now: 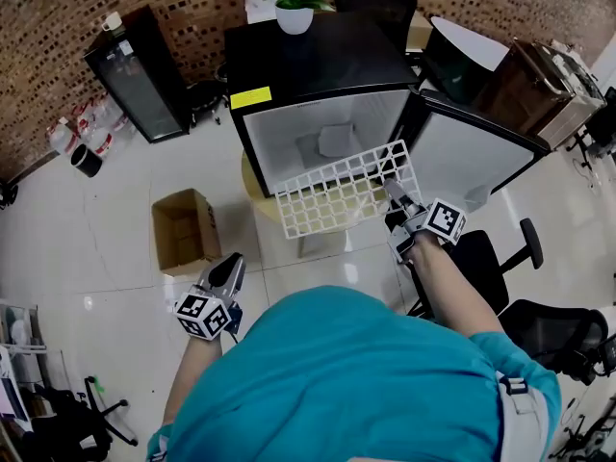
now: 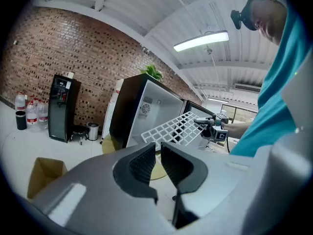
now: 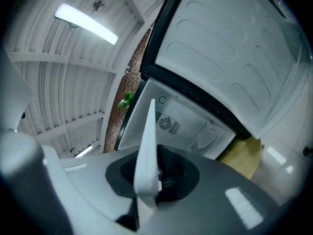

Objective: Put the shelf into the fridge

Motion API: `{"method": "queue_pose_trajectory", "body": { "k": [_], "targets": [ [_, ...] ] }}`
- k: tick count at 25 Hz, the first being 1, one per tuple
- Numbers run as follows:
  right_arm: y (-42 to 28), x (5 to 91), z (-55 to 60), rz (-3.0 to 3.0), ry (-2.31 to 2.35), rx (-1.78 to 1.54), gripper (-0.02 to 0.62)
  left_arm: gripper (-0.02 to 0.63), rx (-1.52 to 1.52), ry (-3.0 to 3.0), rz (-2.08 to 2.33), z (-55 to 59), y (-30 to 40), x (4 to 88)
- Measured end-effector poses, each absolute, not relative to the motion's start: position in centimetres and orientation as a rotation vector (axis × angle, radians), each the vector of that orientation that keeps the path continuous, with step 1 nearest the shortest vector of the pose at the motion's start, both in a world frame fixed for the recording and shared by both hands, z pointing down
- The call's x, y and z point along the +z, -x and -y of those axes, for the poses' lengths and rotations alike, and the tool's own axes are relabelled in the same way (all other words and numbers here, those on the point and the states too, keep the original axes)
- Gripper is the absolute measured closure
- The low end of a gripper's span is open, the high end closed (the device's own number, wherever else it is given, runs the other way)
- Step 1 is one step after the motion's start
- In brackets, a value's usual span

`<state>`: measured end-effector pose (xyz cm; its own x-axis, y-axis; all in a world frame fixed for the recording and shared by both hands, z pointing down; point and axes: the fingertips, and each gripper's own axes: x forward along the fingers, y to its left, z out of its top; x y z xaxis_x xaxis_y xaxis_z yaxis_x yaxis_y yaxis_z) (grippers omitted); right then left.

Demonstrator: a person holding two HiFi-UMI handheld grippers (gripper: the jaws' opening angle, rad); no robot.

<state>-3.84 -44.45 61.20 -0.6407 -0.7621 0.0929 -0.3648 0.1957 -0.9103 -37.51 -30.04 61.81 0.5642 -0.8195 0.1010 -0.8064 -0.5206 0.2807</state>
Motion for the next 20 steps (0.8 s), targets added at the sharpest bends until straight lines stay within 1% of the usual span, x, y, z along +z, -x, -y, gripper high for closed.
{"method": "queue_pose_trajectory", "body": {
  "k": [2, 7, 13, 20],
  "targets": [
    [1.5, 62.8, 46.4, -2.017, 1.126, -1.530, 0.566, 0.571, -0.044, -2.478, 1.378, 31.6, 36.4, 61.8],
    [-1.7, 64.1, 51.4, -2.016, 0.920, -1.484, 0.566, 0.571, -0.047, -2.416, 1.448, 34.3, 33.5, 61.0],
    [-0.7, 64.7, 54.4, -1.957, 0.648, -1.536, 0.566, 0.571, 0.012, -2.328, 1.516, 35.2, 31.9, 62.9],
    [0.3, 64.1, 56.5, -1.901, 0.581, -1.546, 0.566, 0.571, 0.040, -2.307, 1.534, 35.8, 32.4, 63.4]
  ]
}}
